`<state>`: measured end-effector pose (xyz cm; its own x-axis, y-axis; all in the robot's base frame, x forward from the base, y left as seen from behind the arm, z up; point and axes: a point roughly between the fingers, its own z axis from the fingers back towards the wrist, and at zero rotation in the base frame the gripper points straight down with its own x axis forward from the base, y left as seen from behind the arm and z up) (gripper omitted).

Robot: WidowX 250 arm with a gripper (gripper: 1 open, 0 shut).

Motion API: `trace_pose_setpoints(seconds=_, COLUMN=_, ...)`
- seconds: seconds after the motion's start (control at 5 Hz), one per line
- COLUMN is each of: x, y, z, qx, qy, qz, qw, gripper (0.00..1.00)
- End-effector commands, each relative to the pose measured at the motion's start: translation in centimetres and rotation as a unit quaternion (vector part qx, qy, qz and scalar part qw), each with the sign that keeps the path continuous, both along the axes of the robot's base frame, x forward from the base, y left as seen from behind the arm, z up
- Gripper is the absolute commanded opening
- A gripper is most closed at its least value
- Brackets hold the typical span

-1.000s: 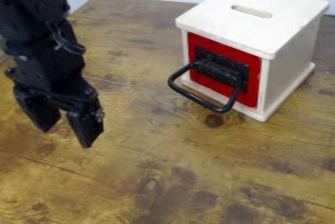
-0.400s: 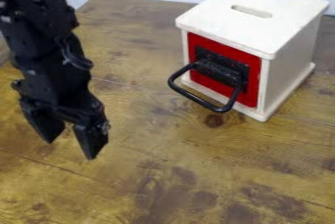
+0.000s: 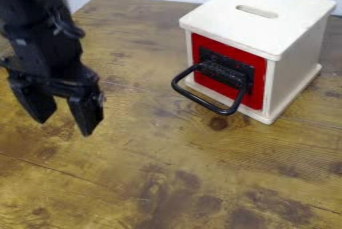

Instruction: Close the drawer

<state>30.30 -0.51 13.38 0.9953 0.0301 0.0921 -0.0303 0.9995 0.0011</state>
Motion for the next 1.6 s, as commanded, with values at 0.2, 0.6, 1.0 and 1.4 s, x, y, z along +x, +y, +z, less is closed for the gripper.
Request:
trace_pose_setpoints(seconds=0.2, x=0.3, y=-1.1, z=2.0, qx=0.002, qy=-0.036, qz=0.033, qw=0.9988, gripper=1.0)
trace_pose_setpoints(seconds=0.6, x=0.5, y=-1.3, z=1.3, qx=-0.001, qy=-0.028, qz=0.029, qw=0.9992, gripper=1.0)
trace_pose_setpoints(seconds=1.0, x=-0.8, y=-1.2, z=0.4, qx=-0.003, qy=-0.027, qz=-0.012, qw=0.9996, gripper=1.0)
trace_pose_setpoints(seconds=1.4, x=-0.4, y=0.0, z=0.6, qx=-0.001, qy=-0.029, qz=-0.034, qw=0.999, gripper=1.0)
